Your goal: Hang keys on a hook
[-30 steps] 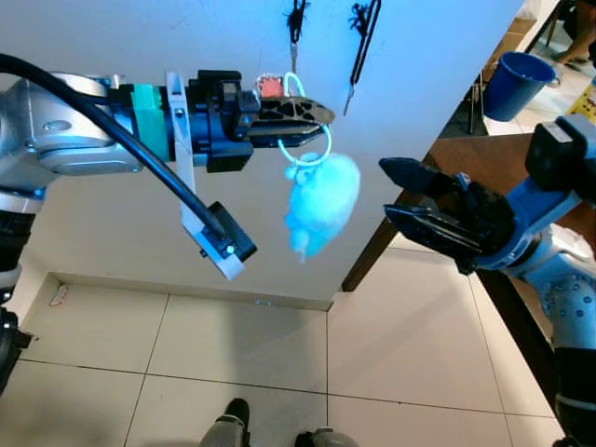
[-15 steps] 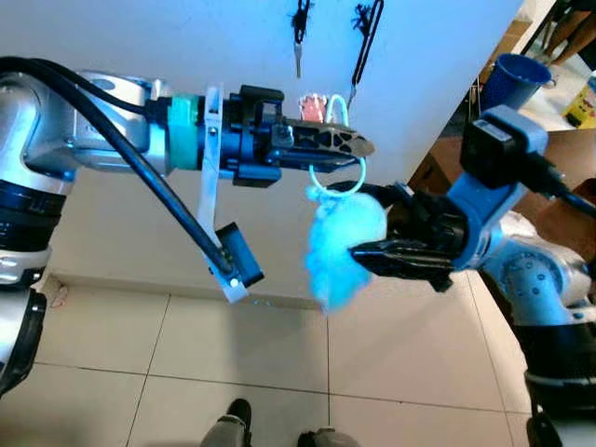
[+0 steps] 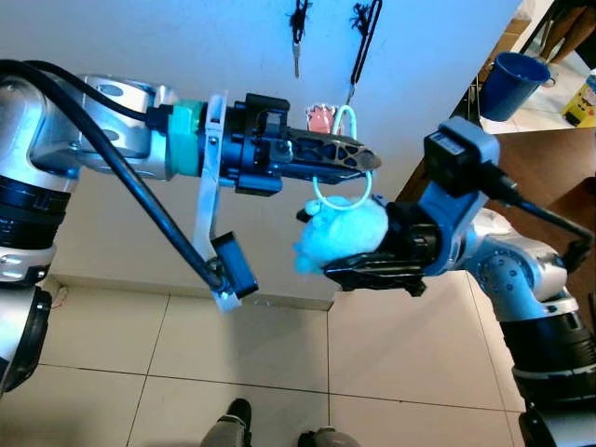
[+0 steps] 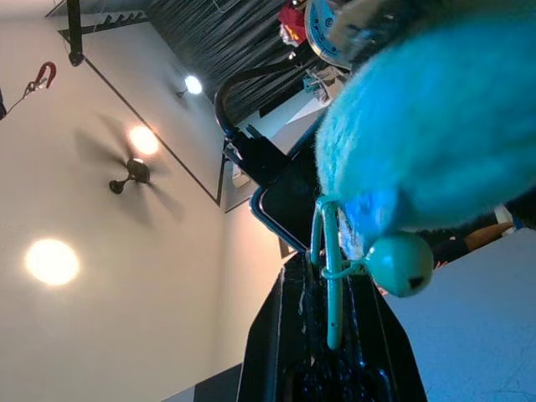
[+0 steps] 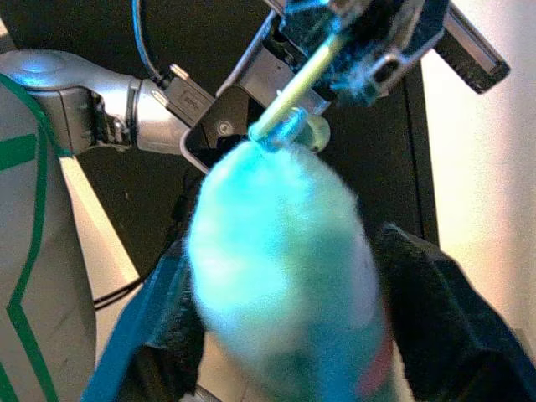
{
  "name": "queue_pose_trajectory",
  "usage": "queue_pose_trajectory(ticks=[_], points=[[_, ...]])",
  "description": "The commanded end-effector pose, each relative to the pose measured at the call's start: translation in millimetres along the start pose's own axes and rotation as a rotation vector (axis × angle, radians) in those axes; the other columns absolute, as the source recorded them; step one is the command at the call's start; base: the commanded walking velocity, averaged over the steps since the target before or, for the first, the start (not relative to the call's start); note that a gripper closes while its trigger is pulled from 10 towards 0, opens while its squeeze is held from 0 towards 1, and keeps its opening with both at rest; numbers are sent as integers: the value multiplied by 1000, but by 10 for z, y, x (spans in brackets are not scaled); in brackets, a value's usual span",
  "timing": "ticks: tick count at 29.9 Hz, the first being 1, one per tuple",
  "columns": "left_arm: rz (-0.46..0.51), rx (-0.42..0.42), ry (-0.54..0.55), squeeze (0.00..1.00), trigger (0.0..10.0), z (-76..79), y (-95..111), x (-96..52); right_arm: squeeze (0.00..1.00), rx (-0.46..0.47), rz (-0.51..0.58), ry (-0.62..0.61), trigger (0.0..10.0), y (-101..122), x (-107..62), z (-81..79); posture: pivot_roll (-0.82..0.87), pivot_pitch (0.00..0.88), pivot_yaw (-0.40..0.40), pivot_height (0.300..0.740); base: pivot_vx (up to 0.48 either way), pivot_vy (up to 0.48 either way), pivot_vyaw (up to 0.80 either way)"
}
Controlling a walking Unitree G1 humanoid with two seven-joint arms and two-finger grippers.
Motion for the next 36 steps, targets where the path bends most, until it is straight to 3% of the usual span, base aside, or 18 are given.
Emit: queue_pose_trajectory(ticks=[1,18,19,20,27,33,35,36], points=[[13,39,4,0,0,-61,-1,-5,0,-12,-16,-6,0,1,-21,4,20,95,-21,740,0,0,0],[-13,6,17,0,0,26,-36,31,0,-100,73,-111,0,134,-1,143,12,91,-21,740,0,0,0],[-22,-2,30,643,6275,27,-43,30,0,-106,74,-116,0,141,4,145,11,92,-20,740,0,0,0],[-44,-23,45,1000,10000,34,-72,29,0,-117,73,-122,0,154,9,148,10,92,-19,740,0,0,0],[-59,-33,59,1000,10000,39,-98,23,0,-130,63,-130,0,170,4,157,7,90,-20,740,0,0,0],[-136,-132,107,1000,10000,-21,-296,66,0,-140,39,-137,0,155,-11,157,5,87,-24,740,0,0,0],[-243,-305,195,1000,10000,-45,-469,2,0,-143,27,-135,0,151,-20,146,7,86,-27,740,0,0,0],[-319,-480,275,1000,10000,-25,-581,-66,0,-145,17,-130,0,143,-23,135,11,83,-30,740,0,0,0]])
Point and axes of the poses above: a point about 5 cm out from each wrist's last joint towards the gripper, its own x axis pointing out of the wrist towards the gripper, its own y axis along the axis of the wrist's last joint, z = x × y, the point moved 3 cm from there along x, pointing out of the wrist towards the gripper, and after that the axes turned 7 degrees about -x, right-handed, at the moved point
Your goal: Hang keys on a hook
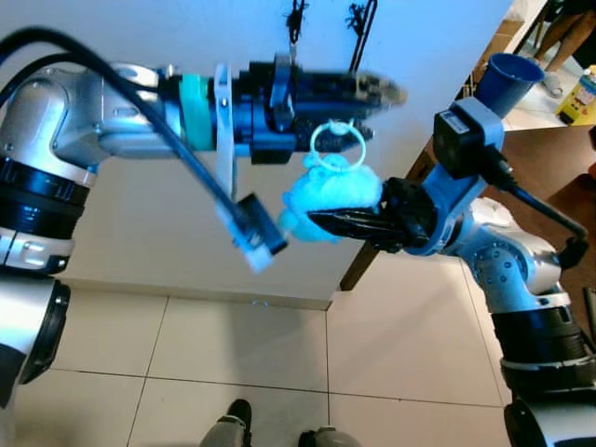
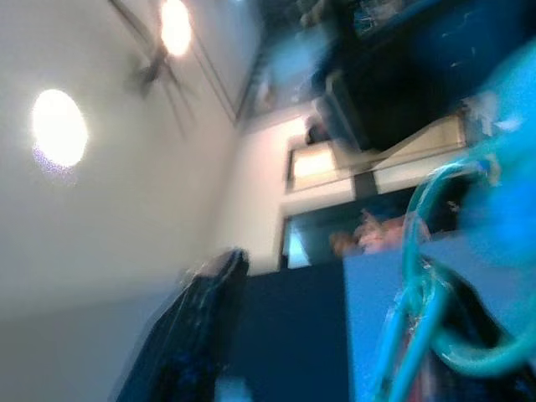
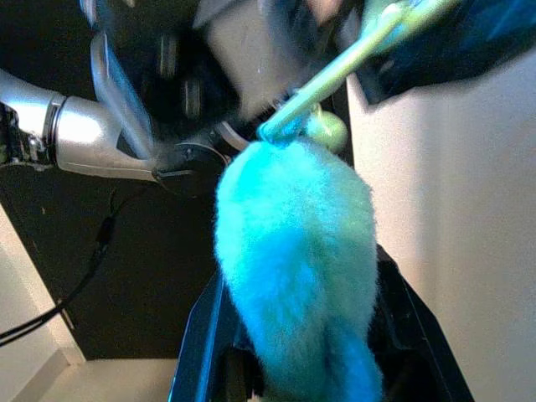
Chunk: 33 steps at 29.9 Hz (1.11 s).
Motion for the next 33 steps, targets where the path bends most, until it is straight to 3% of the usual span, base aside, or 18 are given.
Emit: queue_pose_trajectory(ticks=[1,2,4,8,9,10,15,17,18,19,20,21,22,23,24,26,30,33], points=[[-50,-121,37,1000,10000,-15,-77,-23,0,-24,-18,14,0,19,-7,-30,11,83,-30,740,0,0,0],[-72,-182,55,1000,10000,-8,-102,-35,0,-24,-21,17,0,15,-8,-35,11,83,-30,740,0,0,0],[-72,-182,55,1000,10000,-8,-102,-35,0,-24,-21,17,0,15,-8,-35,11,83,-30,740,0,0,0],[-104,-337,61,1000,10000,87,-103,-67,0,-23,-25,22,0,4,-5,-44,13,82,-29,740,0,0,0],[-104,-337,61,1000,10000,87,-103,-67,0,-23,-25,22,0,4,-5,-44,13,82,-29,740,0,0,0],[-118,-498,12,1000,10000,233,-59,-114,0,-23,-27,26,0,0,1,-50,13,85,-29,740,0,0,0],[-142,-606,14,1000,10000,284,-79,-145,0,-24,-27,28,0,0,7,-53,13,87,-27,740,0,0,0],[-233,-898,89,1000,10000,291,-236,-201,0,-26,-25,30,0,6,4,-62,13,91,-26,740,0,0,0],[-246,-1125,138,376,10000,272,-297,-252,0,-29,-22,34,0,19,-6,-76,12,94,-22,740,0,0,0],[-234,-1278,154,376,10000,269,-306,-275,0,-31,-20,38,0,28,-14,-85,12,94,-22,740,0,0,0],[-234,-1278,154,376,10000,269,-306,-275,0,-31,-20,38,0,28,-14,-85,12,94,-22,740,0,0,0],[-186,-1399,199,0,10000,196,-305,-318,0,-37,-9,44,0,67,-41,-98,13,99,-20,740,0,0,0],[-149,-1471,227,0,10000,144,-297,-346,0,-41,-1,47,0,96,-58,-107,13,101,-20,740,0,0,0],[-149,-1471,227,0,10000,144,-297,-346,0,-41,-1,47,0,96,-58,-107,13,101,-20,740,0,0,0],[-16,-1698,265,0,10000,82,-225,-448,0,-58,29,62,0,225,-138,-140,16,106,-18,740,0,0,0],[73,-1863,245,0,10000,108,-116,-534,0,-73,54,69,0,338,-201,-160,17,110,-21,740,0,0,0],[170,-1968,178,0,10000,186,117,-606,0,-99,66,60,0,445,-268,-164,19,113,-22,740,0,0,0],[179,-1991,147,0,10000,243,196,-616,0,-109,70,55,0,477,-285,-163,20,115,-22,740,0,0,0]])
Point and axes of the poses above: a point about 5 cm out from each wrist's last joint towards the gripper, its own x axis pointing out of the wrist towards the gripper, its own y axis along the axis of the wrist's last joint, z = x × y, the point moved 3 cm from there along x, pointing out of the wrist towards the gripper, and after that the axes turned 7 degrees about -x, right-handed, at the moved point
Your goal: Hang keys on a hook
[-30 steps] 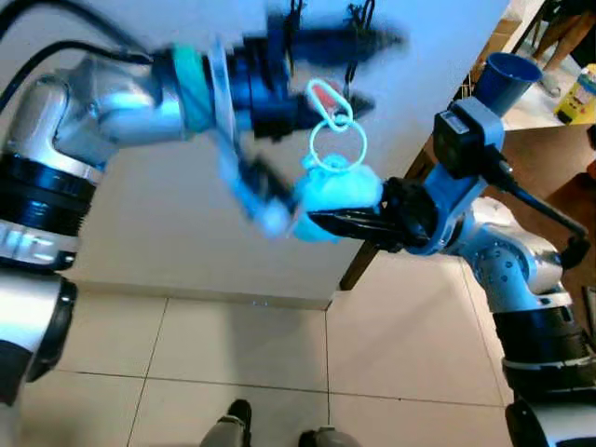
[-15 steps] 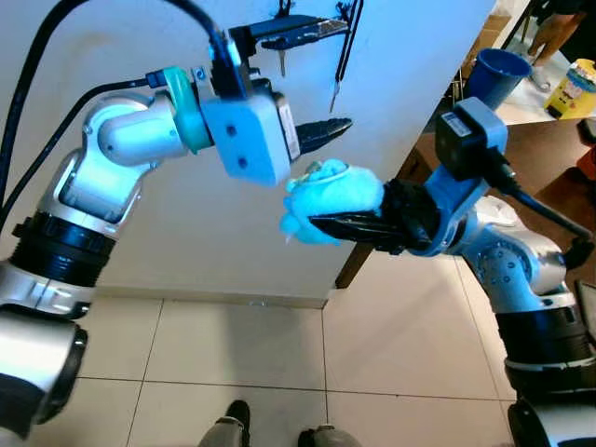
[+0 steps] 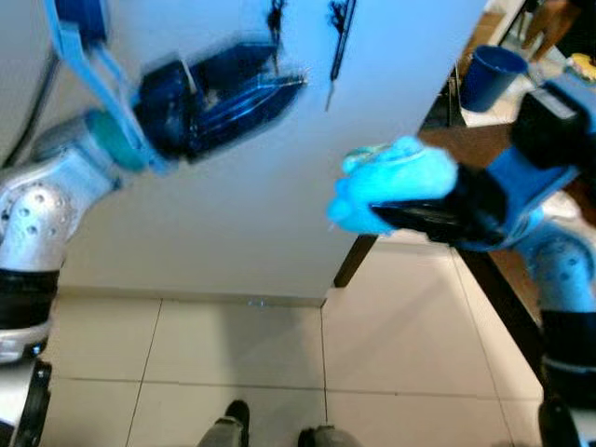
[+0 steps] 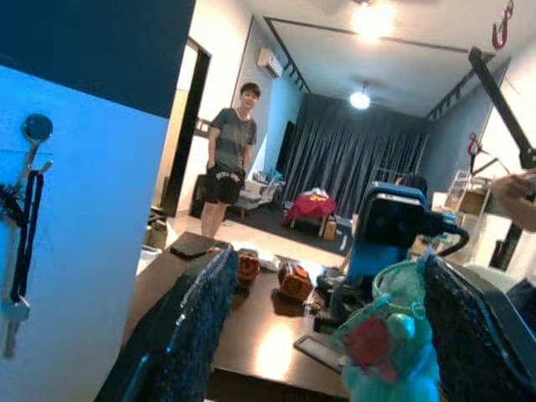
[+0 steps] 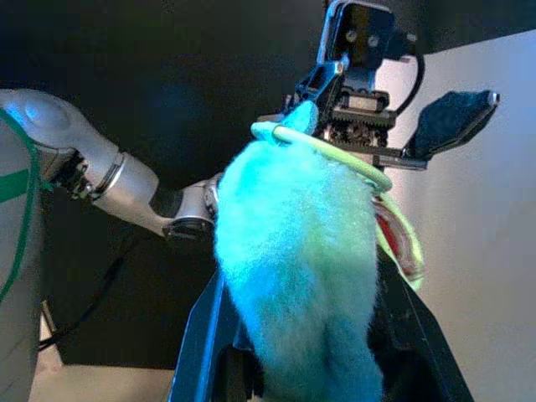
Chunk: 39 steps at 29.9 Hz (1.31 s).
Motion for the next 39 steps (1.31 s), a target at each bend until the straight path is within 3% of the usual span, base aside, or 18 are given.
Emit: queue_pose_trajectory(ticks=[1,3,7,17,27,36,39], points=[[-33,-52,-58,0,10000,127,-128,8,0,-28,21,13,0,96,-8,-20,17,118,-23,740,0,0,0],[-55,-110,-53,0,10000,179,-292,-8,0,-34,33,18,0,129,1,-34,16,122,-24,740,0,0,0],[-71,-142,-37,0,10000,219,-448,20,0,-22,29,29,0,93,41,-54,13,125,-23,740,0,0,0],[-54,-167,-44,0,10000,289,-438,53,0,12,-15,30,0,-32,80,-74,9,127,-25,740,0,0,0],[-33,-173,-142,0,10000,494,-374,75,0,21,-111,-40,0,-251,114,0,9,127,-25,740,0,0,0],[-32,-164,-136,0,10000,495,-363,76,0,37,-147,-42,0,-332,122,-14,9,127,-29,740,0,0,0],[-70,-161,-76,0,10000,413,-465,58,0,30,-115,-20,0,-282,144,-38,13,122,-25,740,0,0,0]])
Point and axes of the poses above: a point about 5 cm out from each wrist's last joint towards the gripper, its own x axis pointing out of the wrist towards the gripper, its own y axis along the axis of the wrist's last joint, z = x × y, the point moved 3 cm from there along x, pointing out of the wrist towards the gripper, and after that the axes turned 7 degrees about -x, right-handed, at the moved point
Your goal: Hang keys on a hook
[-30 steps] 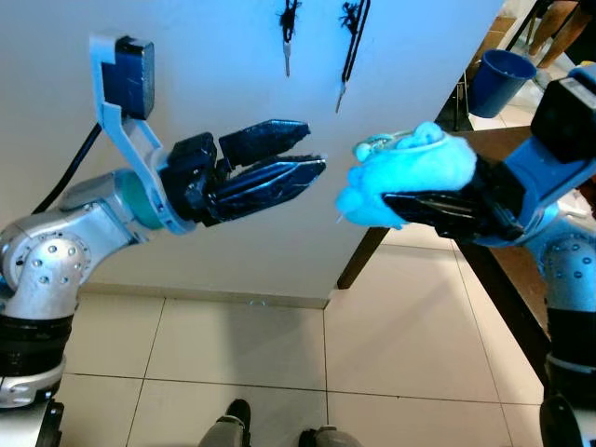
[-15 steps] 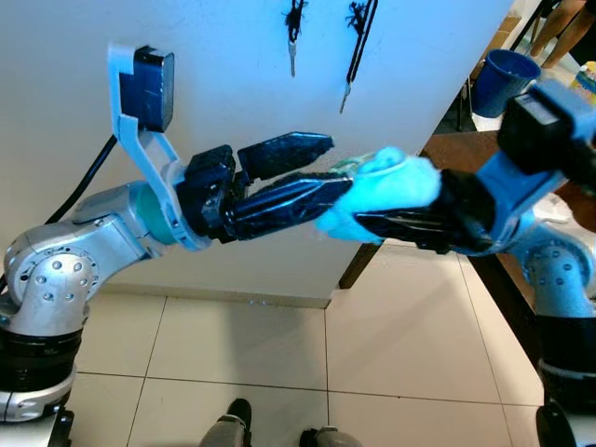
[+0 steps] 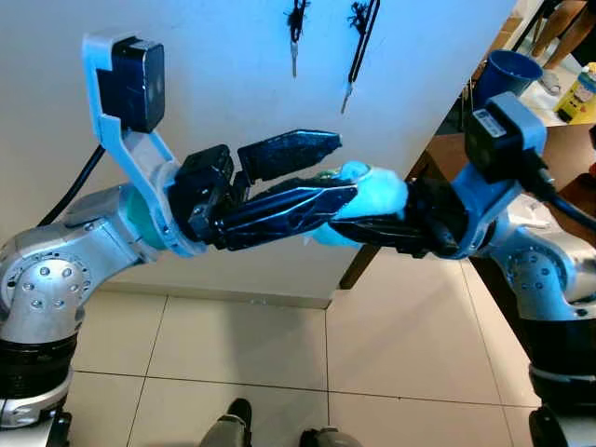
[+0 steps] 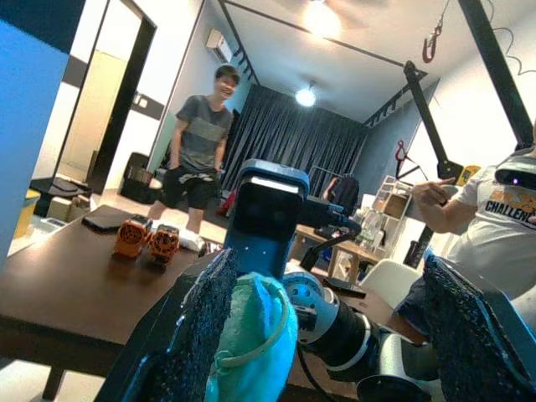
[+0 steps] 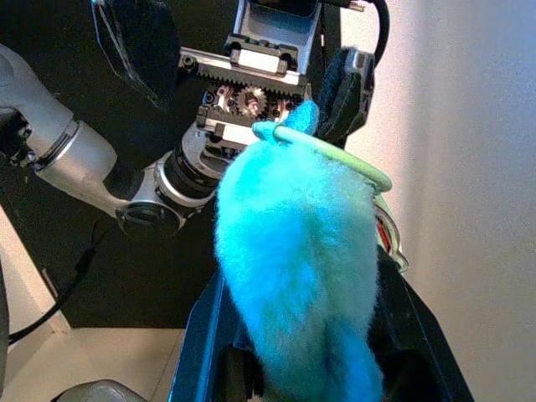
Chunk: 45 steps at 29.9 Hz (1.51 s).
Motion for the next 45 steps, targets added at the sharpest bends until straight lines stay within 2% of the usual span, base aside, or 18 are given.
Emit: queue_pose_trajectory(ticks=[1,5,11,18,20,22,30,37,40,41,43,45], points=[[-58,0,77,0,10000,-106,-138,-26,0,-11,52,32,0,90,-3,-50,18,122,-26,740,0,0,0],[-86,-8,129,0,10000,-194,-219,-58,0,-38,102,42,0,213,-9,-57,18,122,-26,740,0,0,0],[-118,-37,123,0,10000,-186,-304,-56,0,-72,114,38,0,295,8,-37,16,121,-21,740,0,0,0],[-59,-30,52,0,10000,-89,-187,38,0,-33,-5,13,0,56,87,-9,10,127,-22,740,0,0,0],[-59,-30,52,0,10000,-89,-187,38,0,-33,-5,13,0,56,87,-9,10,127,-22,740,0,0,0],[-18,-18,23,0,10000,-35,-92,63,0,-3,-75,2,0,-116,107,-24,9,129,-24,740,0,0,0],[9,-9,-14,0,10000,38,-18,90,0,19,-108,-16,0,-223,108,-20,12,131,-30,740,0,0,0],[-9,-7,-22,0,10000,52,-51,90,0,15,-109,-26,0,-238,110,-9,15,107,-27,740,0,0,0],[-66,6,64,0,10000,-90,-184,62,0,-3,-50,29,0,-125,136,-83,11,109,-19,740,0,0,0],[-66,6,64,0,10000,-90,-184,62,0,-3,-50,29,0,-125,136,-83,11,109,-19,740,0,0,0],[-113,23,149,0,10000,-234,-285,-13,0,-18,21,66,0,22,136,-140,11,111,-22,740,0,0,0],[-124,27,165,0,10000,-262,-307,-33,0,-21,38,72,0,55,134,-151,11,111,-22,740,0,0,0]])
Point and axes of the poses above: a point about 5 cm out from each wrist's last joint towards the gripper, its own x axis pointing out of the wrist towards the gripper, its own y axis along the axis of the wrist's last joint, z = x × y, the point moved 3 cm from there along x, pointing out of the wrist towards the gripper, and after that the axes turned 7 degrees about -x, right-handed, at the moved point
